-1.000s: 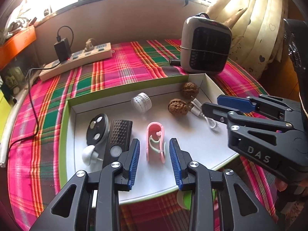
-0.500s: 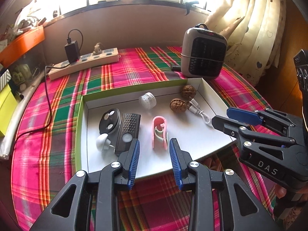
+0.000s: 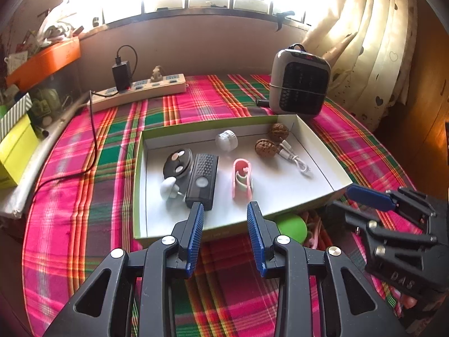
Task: Organize objects
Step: 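Move the left gripper to the green-capped toy while the right approaches the pink hook, then close the left gripper on the green-capped toy while the right grasps the pink hook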
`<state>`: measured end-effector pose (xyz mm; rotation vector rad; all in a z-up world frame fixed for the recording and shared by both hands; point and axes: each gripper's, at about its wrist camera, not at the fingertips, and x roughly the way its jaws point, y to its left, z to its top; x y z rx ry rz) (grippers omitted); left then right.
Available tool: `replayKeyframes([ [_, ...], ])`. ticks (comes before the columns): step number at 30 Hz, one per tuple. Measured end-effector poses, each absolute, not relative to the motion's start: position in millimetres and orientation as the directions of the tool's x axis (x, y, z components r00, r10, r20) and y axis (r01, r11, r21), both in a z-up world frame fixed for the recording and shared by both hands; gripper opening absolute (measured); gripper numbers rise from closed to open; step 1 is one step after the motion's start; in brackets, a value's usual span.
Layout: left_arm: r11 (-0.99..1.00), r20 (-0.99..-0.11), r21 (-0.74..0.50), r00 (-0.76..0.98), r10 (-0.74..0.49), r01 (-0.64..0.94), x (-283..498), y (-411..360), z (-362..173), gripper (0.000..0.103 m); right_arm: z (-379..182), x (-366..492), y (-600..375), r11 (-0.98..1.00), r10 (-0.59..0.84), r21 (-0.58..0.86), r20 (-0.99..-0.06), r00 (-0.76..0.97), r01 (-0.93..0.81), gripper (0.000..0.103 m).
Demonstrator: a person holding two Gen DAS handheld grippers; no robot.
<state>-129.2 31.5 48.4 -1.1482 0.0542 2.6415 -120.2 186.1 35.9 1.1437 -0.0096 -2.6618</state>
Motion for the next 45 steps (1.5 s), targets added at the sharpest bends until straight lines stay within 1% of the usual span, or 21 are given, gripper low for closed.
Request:
replayKeyframes([
  [1, -0.966, -0.722, -0.076, -0.654, 0.225, -0.248, -127, 30, 48, 0.030, 35, -118, 186, -0.970, -0.226, 0.102, -0.714, -0.663, 0.220, 0.045],
  [8, -0.967, -0.718, -0.098, -0.657, 0.231, -0.233, -115, 21, 49, 0.030, 23, -105, 172, -0.961, -0.248, 0.105, -0.735, -0.631, 0.256, 0.046],
  [9, -0.968, -0.718, -0.101, -0.656, 0.232, -0.231, -114, 19, 49, 0.030, 22, -104, 171, -0.960, -0.251, 0.107, -0.737, -0.627, 0.259, 0.047],
  [12, -0.968, -0.723, -0.107, -0.651, 0.232, -0.226, -110, 16, 46, 0.030, 16, -104, 164, -0.955, -0.270, 0.125, -0.745, -0.610, 0.271, 0.054],
  [13, -0.968, -0.724, -0.110, -0.649, 0.234, -0.225, -110, 15, 45, 0.030, 15, -103, 162, -0.953, -0.273, 0.123, -0.746, -0.607, 0.277, 0.054],
  [18, -0.968, -0.732, -0.121, -0.638, 0.236, -0.220, -107, 13, 41, 0.030, 10, -106, 152, -0.963, -0.225, 0.078, -0.753, -0.618, 0.256, 0.056],
  [23, -0.966, -0.736, -0.129, -0.631, 0.245, -0.224, -106, 12, 38, 0.030, 9, -111, 157, -0.971, -0.209, 0.087, -0.757, -0.619, 0.221, 0.057],
  [37, -0.955, -0.751, -0.145, -0.599, 0.276, -0.259, -104, 19, 31, 0.030, 6, -103, 184, -0.991, -0.107, 0.036, -0.776, -0.621, 0.126, 0.057],
  [45, -0.943, -0.757, -0.173, -0.573, 0.313, -0.286, -105, 25, 28, 0.031, 4, -111, 180, -0.984, -0.151, 0.058, -0.780, -0.607, 0.171, 0.057],
])
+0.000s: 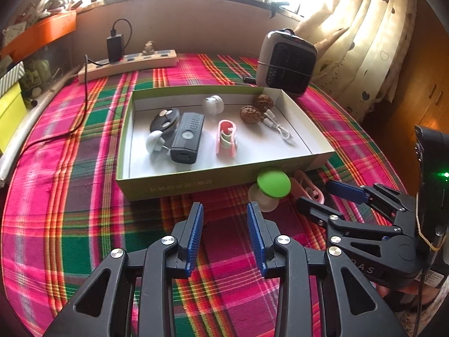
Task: Organize objects
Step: 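Close the left gripper on the green-capped toy while the right grasps the pink hook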
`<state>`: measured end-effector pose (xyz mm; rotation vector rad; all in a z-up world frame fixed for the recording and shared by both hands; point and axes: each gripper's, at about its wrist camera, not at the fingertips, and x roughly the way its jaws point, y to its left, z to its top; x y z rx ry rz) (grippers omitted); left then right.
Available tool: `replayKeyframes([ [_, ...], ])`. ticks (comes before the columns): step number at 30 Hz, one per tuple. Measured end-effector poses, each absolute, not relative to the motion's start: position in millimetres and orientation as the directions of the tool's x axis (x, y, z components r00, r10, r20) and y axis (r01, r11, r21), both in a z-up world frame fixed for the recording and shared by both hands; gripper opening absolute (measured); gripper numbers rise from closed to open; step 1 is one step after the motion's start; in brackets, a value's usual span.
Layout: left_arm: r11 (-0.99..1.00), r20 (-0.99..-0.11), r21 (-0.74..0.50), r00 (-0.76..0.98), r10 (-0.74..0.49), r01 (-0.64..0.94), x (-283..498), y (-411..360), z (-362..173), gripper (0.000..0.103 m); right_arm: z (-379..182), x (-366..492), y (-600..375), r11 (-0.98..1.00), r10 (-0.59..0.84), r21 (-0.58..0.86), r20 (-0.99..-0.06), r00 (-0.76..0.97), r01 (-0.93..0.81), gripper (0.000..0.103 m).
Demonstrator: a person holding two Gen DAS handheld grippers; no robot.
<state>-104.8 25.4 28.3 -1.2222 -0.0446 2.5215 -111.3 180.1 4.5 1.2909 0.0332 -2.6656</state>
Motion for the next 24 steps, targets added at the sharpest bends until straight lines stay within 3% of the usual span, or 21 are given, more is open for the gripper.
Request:
replayKeyframes([
  [5, -0.931, -0.757, -0.185, -0.559, 0.340, -0.315, -106, 34, 28, 0.040, 3, -116, 180, -0.980, -0.165, 0.060, -0.781, -0.602, 0.191, 0.057],
  [10, -0.923, -0.765, -0.187, -0.540, 0.351, -0.336, -108, 45, 24, 0.042, 3, -117, 182, -0.977, -0.174, 0.058, -0.778, -0.604, 0.206, 0.056],
  [14, -0.923, -0.773, -0.179, -0.531, 0.346, -0.340, -110, 52, 22, 0.043, 3, -117, 184, -0.977, -0.164, 0.040, -0.774, -0.611, 0.211, 0.037],
  [18, -0.922, -0.776, -0.179, -0.527, 0.346, -0.342, -111, 58, 22, 0.043, 3, -118, 189, -0.973, -0.174, 0.042, -0.773, -0.610, 0.225, 0.026],
  [24, -0.926, -0.777, -0.169, -0.532, 0.336, -0.337, -116, 67, 24, 0.043, 4, -115, 194, -0.969, -0.189, 0.049, -0.772, -0.607, 0.241, 0.024],
])
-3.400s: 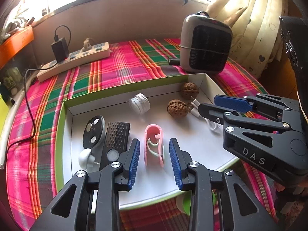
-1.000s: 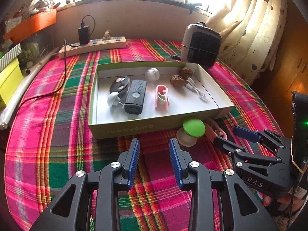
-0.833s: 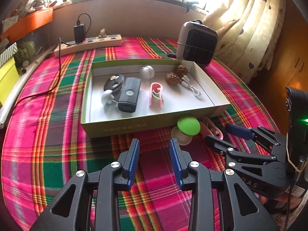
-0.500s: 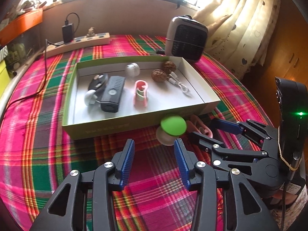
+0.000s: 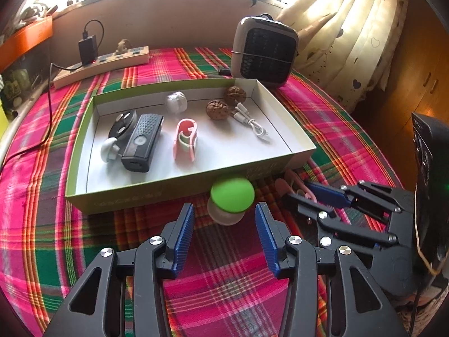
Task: Organize objects
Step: 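Close the left gripper on the green-capped toy while the right grasps the pink hook, then carry the green toy and pink hook over the tray with both grippers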
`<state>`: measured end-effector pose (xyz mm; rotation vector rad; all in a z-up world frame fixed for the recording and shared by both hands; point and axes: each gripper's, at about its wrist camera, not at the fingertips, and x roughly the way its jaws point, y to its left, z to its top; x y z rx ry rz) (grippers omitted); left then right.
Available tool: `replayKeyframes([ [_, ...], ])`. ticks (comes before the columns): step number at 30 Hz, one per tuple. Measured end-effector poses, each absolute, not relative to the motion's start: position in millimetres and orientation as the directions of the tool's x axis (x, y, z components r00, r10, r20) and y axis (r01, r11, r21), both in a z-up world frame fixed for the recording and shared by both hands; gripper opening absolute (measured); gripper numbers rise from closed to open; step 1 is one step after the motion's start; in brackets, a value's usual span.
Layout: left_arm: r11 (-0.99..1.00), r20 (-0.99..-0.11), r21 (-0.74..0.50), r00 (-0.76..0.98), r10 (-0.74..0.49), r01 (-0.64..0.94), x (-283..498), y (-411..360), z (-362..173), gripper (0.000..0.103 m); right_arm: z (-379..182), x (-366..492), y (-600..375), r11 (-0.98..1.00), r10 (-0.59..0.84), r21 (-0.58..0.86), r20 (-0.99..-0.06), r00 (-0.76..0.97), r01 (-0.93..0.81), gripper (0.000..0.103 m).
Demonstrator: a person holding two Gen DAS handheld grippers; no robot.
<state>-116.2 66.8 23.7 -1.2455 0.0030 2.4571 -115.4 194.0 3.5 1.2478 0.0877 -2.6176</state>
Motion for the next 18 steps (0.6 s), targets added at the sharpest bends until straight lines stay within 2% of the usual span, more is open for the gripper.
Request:
replayKeyframes([
  [18, -0.945, -0.780, -0.133, -0.556, 0.287, -0.300, -129, 82, 23, 0.043, 3, -114, 206, -0.969, -0.209, 0.078, -0.770, -0.602, 0.236, 0.024],
])
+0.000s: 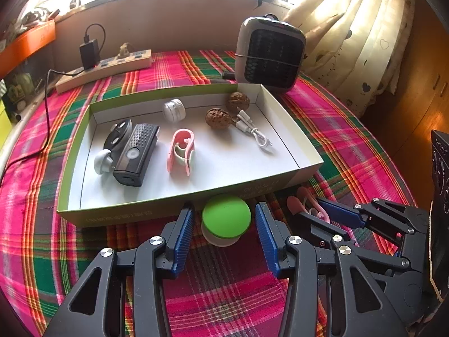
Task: Organize objects
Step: 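Carry the green toy and pink hook over the tray with both grippers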
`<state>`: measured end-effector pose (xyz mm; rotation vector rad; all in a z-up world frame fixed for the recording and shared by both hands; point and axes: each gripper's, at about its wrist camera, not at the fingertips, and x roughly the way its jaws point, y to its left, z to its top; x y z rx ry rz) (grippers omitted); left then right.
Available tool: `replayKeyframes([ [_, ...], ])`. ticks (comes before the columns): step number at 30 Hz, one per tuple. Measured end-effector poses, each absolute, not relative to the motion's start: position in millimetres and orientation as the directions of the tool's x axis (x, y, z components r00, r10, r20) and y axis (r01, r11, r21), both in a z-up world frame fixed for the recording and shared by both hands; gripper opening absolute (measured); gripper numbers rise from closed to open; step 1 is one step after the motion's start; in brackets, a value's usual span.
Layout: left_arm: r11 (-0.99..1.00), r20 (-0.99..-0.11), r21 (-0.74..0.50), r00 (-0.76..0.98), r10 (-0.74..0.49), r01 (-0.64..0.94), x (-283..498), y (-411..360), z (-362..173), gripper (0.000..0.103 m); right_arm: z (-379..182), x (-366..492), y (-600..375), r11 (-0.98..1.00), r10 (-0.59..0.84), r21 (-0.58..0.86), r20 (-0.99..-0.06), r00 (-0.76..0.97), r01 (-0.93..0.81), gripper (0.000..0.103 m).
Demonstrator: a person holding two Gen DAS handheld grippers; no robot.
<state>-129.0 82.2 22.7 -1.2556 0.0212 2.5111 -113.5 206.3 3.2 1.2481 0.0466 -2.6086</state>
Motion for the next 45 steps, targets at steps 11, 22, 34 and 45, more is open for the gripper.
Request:
replayKeyframes([
  [11, -0.949, -0.791, -0.130, -0.547, 0.274, -0.287, -129.9, 84.6, 19.5, 0.039, 2.6, -112.5, 205.8, -0.968, -0.213, 0.084, -0.769, -0.602, 0.236, 0.024],
  [22, -0.949, -0.790, -0.135, -0.547, 0.277, -0.285, -129.2, 83.6, 19.7, 0.032, 2.2, -112.6, 205.8, -0.968, -0.212, 0.083, -0.769, -0.602, 0.236, 0.024],
  [34, -0.949, -0.791, -0.134, -0.546, 0.276, -0.287, -127.6, 84.1, 19.9, 0.031, 2.6, -112.5, 205.5, -0.968, -0.212, 0.083, -0.769, -0.603, 0.236, 0.024],
  [45, -0.947, -0.783, -0.129, -0.556, 0.279, -0.293, -123.0, 83.2, 21.8, 0.031, 1.9, -111.7, 206.1, -0.968, -0.207, 0.073, -0.770, -0.604, 0.238, 0.024],
])
